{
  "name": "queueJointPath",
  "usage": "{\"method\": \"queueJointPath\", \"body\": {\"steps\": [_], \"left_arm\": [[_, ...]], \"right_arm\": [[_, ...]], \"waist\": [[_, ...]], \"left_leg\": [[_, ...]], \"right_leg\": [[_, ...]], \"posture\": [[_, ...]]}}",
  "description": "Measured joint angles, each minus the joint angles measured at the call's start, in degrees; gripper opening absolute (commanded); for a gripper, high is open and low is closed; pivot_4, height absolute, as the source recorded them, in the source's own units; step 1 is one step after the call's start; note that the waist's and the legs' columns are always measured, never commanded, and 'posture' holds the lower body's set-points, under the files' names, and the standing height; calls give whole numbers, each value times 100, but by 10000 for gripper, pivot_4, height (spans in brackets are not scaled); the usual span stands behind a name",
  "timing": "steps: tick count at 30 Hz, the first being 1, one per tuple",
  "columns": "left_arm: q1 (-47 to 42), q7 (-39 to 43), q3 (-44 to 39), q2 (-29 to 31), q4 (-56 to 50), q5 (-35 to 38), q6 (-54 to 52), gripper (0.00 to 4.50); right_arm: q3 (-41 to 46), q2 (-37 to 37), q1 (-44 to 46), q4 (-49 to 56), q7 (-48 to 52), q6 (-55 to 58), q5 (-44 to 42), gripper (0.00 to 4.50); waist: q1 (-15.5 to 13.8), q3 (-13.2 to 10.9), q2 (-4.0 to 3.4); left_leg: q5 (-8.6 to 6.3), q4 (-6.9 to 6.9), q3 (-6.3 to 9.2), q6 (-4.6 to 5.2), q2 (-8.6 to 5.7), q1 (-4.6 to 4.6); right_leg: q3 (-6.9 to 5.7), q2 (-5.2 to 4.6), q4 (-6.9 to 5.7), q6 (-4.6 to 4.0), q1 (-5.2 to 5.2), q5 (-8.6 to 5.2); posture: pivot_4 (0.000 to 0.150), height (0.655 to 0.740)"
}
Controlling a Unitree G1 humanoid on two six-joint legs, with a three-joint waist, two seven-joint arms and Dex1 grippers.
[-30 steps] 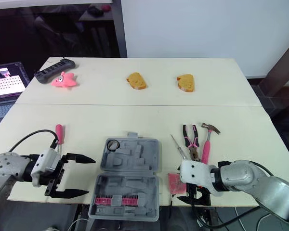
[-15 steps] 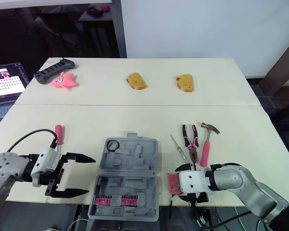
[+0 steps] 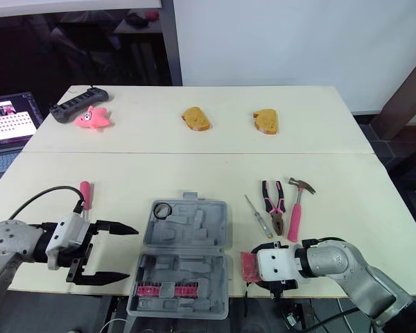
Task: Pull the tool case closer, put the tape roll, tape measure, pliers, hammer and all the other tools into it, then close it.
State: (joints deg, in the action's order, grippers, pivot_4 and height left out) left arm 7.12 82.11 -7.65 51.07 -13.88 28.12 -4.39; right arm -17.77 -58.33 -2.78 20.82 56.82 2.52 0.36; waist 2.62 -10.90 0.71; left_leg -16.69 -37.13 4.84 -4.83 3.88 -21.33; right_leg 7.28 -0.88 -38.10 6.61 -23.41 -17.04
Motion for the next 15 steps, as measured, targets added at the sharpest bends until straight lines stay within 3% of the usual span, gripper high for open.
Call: {"method": "queueJointPath", "body": {"steps": [4, 7, 12, 15], "left_arm": [[-13, 4, -4, -1, 186, -27, 130, 45000], [-78, -28, 9, -38, 314, -131, 204, 45000], [-263, -164, 66, -115, 477, -235, 253, 45000], [-338, -236, 123, -135, 461, -253, 247, 45000]], "right_arm": [[350, 4, 939, 800, 341, 1403, -928, 28254], [307, 319, 2599, 1239, 464, 3143, -1543, 28254], [-1046, 1005, 4389, 793, 482, 4719, -1209, 28254], [-1824, 1347, 4798, 434, 427, 5021, -823, 28254]], "waist": [[15, -4, -8], [13, -5, -8], [-31, -5, -8], [-18, -5, -8]], "left_leg": [[0, -1, 1, -1, 0, 2], [1, 1, 5, -2, 2, 1], [1, 3, 5, -2, 1, -19], [1, 5, 6, -2, 1, -19]], "right_leg": [[1, 0, -2, -1, 0, 1], [-2, 3, -3, -3, -2, 2], [-15, -5, 0, -3, -17, 2], [-15, -4, -1, -1, -19, 3]], "posture": [[1500, 7400], [1500, 7400], [1500, 7400], [1500, 7400]]}}
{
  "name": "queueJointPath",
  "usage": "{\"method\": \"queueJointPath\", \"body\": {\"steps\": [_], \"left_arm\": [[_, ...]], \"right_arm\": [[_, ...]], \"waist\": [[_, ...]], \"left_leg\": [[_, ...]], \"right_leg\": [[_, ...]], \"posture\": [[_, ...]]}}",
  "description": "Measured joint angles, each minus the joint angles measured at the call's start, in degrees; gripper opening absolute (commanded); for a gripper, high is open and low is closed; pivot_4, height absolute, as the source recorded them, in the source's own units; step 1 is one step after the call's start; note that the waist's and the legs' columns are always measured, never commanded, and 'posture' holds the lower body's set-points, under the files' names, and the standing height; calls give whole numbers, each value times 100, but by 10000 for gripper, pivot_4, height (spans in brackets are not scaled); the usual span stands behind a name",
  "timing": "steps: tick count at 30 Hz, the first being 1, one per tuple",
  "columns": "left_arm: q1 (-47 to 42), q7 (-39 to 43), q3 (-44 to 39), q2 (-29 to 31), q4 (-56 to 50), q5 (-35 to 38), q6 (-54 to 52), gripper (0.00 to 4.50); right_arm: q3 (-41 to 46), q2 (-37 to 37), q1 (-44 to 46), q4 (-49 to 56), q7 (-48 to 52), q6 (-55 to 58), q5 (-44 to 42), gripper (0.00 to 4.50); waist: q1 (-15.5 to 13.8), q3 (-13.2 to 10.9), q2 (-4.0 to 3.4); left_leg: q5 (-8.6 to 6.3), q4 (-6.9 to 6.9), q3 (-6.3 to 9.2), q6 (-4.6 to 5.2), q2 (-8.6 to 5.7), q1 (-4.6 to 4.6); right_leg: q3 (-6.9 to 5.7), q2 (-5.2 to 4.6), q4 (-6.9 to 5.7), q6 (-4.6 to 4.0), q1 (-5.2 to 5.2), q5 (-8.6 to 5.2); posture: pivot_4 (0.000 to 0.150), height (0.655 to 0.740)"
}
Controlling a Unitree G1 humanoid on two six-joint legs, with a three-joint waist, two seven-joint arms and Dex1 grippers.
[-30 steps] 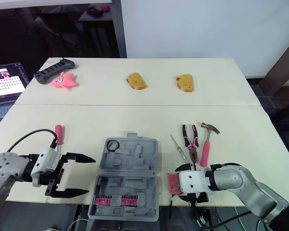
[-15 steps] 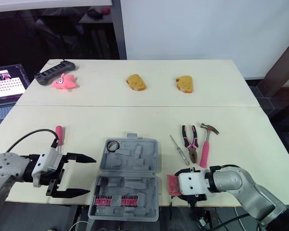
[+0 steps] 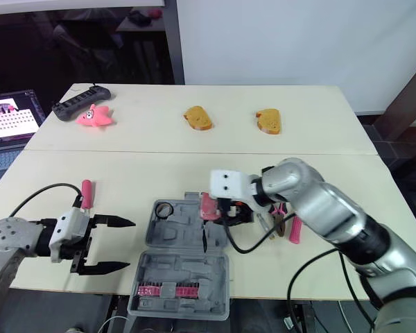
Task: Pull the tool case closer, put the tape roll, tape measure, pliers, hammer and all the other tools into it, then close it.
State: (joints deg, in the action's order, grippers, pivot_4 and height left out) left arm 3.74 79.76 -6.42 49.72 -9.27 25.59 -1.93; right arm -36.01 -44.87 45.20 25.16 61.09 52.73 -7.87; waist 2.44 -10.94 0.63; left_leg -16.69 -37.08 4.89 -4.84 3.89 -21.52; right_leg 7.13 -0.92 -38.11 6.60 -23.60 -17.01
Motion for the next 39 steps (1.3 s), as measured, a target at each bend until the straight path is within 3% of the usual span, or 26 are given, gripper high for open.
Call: {"method": "queueJointPath", "body": {"steps": [8, 15, 34, 36, 38, 39], "left_arm": [[53, -140, 13, 1, -63, -7, -53, 45000], [148, -264, 11, 3, -226, -6, -139, 45000], [283, -433, -8, 20, -308, -4, -161, 45000], [274, -450, -8, 20, -308, -5, -161, 45000], [274, -453, -8, 20, -307, -5, -161, 45000], [274, -452, -8, 20, -307, -5, -161, 45000]], "right_arm": [[-1199, 341, 266, -710, -46, -124, 996, 28254], [-1387, 616, 552, -1354, -48, -337, 1606, 28254], [-1552, 1034, 423, -1602, 231, -437, 2187, 28254], [-1549, 1074, 416, -1616, 230, -433, 2216, 38381], [-1545, 1108, 382, -1615, 231, -431, 2226, 44321], [-1541, 1113, 361, -1612, 233, -424, 2226, 44321]], "waist": [[21, 0, -1], [30, -1, -1], [34, -1, -2], [35, -1, -2], [35, -1, -2], [35, -1, -2]], "left_leg": [[0, -1, 0, 0, 0, 2], [0, 1, 0, 0, 0, 2], [0, 2, 1, 0, 0, 2], [0, 2, 1, 0, 0, 2], [0, 2, 1, 0, 0, 2], [0, 2, 1, 0, 0, 2]], "right_leg": [[0, 1, -4, 1, -3, 1], [0, 1, -5, 2, -5, 1], [0, 1, -5, 2, -5, 1], [0, 1, -5, 2, -5, 1], [0, 1, -5, 2, -5, 1], [0, 1, -5, 2, -5, 1]], "posture": [[1500, 7400], [1500, 7400], [1500, 7400], [1500, 7400], [1500, 7400], [1500, 7400]]}}
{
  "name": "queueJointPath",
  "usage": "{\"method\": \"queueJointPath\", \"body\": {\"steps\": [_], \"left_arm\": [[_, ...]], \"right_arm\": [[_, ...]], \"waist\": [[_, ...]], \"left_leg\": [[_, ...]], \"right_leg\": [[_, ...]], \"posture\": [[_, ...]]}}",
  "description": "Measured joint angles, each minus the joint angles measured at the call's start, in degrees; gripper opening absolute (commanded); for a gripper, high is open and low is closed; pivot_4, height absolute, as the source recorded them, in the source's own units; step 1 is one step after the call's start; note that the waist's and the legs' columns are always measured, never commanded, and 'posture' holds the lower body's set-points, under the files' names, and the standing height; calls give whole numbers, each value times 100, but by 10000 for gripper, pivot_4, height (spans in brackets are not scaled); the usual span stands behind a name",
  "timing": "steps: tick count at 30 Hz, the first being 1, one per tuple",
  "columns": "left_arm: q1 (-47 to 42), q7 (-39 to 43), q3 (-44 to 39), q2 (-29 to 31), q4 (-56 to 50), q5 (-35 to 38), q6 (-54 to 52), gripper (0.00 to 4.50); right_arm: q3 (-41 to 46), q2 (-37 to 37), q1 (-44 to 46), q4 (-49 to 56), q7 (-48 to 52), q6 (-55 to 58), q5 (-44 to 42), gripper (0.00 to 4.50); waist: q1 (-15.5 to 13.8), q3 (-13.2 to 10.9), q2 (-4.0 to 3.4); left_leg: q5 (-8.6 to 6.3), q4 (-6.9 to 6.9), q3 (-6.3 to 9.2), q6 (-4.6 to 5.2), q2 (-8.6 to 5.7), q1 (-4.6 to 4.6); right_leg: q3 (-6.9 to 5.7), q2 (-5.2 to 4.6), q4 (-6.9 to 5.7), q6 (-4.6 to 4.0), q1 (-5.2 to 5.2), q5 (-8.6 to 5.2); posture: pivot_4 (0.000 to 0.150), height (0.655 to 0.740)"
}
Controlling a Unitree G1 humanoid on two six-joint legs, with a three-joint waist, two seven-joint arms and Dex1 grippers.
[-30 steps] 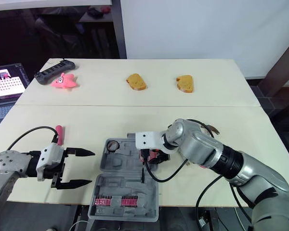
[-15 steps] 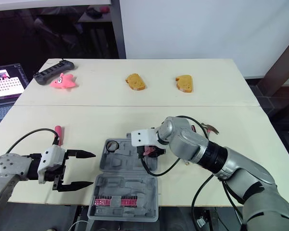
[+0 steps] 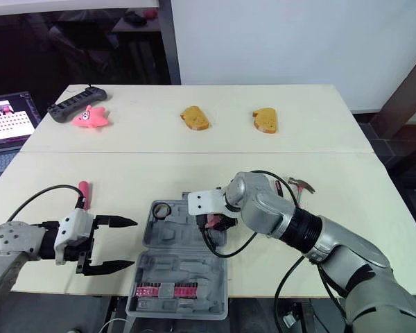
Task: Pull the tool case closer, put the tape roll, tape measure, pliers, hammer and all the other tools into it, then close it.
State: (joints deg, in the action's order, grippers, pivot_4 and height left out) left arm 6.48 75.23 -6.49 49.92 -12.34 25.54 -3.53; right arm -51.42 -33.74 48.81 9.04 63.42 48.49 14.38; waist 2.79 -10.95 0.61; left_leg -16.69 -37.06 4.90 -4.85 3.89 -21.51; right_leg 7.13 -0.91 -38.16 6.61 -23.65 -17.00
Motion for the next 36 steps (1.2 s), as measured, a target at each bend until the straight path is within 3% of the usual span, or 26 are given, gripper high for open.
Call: {"method": "queueJointPath", "body": {"steps": [11, 13, 18, 36], "left_arm": [[2, 12, 0, 18, 0, 4, -8, 45000], [-3, 15, 0, 26, 0, 5, -11, 45000], [-17, 18, 0, 57, 0, 6, -13, 45000], [-20, 17, 0, 58, 0, 6, -81, 45000]], "right_arm": [[625, -14, -29, 689, 169, 603, -287, 44321], [818, -50, -36, 819, 204, 707, -415, 39163], [1198, -36, -272, 944, 98, 906, -766, 17436], [1555, -69, -948, 485, -499, 738, -1250, 17436]], "waist": [[-4, -1, -1], [-5, 0, -1], [-5, 0, -1], [-3, -1, 0]], "left_leg": [[0, 1, 0, 0, 0, -1], [0, 1, 0, 0, 0, 0], [0, 1, 0, 0, 0, -1], [0, 2, 0, 0, 0, -1]], "right_leg": [[0, 0, 1, 0, -1, 0], [0, 0, 1, 0, 0, 0], [0, 0, 2, -1, 0, -1], [0, 0, 2, -1, 0, -1]], "posture": [[1500, 7400], [1500, 7400], [1500, 7400], [1500, 7400]]}}
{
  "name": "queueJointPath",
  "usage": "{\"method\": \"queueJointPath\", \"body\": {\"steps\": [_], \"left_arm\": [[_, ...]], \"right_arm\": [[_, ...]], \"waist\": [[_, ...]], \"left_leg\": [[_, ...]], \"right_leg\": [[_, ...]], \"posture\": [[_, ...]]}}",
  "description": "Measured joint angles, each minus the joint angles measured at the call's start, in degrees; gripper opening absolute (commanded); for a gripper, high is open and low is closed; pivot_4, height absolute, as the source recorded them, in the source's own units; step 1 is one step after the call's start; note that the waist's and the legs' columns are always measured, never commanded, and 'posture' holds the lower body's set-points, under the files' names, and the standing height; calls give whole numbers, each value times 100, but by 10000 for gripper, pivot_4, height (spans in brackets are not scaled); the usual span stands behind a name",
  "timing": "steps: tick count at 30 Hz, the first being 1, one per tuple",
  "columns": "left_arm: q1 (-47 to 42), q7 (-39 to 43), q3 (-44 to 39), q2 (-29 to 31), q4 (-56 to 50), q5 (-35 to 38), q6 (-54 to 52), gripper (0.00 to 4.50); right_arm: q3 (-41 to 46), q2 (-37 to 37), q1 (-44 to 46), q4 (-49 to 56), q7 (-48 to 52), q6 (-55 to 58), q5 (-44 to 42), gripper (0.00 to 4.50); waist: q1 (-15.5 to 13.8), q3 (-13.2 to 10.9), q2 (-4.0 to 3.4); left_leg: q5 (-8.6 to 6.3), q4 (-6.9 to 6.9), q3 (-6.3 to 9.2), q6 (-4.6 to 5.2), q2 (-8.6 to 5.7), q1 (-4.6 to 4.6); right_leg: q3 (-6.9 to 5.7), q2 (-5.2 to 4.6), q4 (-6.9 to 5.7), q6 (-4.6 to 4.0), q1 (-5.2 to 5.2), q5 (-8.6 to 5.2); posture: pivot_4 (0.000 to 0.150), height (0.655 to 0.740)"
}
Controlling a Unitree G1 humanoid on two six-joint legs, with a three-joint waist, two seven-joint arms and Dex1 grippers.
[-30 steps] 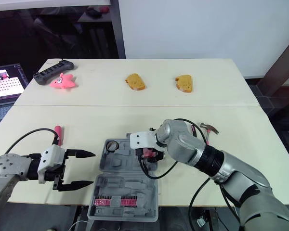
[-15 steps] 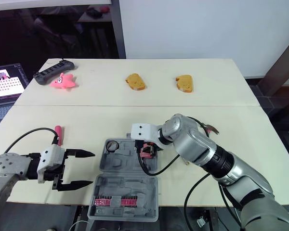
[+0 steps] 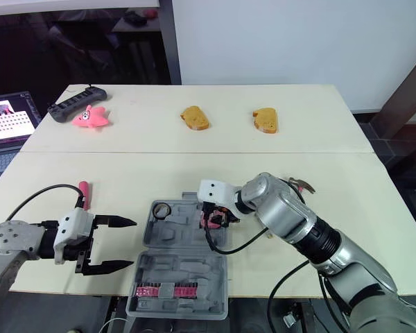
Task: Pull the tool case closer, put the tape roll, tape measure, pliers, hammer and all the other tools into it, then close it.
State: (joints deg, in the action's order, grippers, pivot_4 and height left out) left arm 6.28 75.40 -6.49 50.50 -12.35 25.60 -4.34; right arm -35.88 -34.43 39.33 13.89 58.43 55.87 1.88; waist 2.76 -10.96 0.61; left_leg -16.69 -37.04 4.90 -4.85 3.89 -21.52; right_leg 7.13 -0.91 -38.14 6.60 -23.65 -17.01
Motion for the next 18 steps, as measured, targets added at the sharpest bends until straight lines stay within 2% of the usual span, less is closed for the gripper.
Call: {"method": "queueJointPath", "body": {"steps": [8, 18], "left_arm": [[3, -10, 0, 0, 0, 0, -12, 45000], [19, -19, -4, 0, -11, 0, -28, 45000]], "right_arm": [[246, 143, -105, -407, -168, 8, -202, 17436], [44, 123, -123, -450, -234, 382, -255, 17436]], "waist": [[-12, 3, 5], [-28, 32, 29]], "left_leg": [[0, -1, 0, 0, 0, 11], [0, -1, 2, 0, 0, 18]], "right_leg": [[0, 0, 6, -2, 17, -2], [-1, -2, 13, -16, 29, -11]], "posture": [[1500, 7400], [1500, 7400]]}}
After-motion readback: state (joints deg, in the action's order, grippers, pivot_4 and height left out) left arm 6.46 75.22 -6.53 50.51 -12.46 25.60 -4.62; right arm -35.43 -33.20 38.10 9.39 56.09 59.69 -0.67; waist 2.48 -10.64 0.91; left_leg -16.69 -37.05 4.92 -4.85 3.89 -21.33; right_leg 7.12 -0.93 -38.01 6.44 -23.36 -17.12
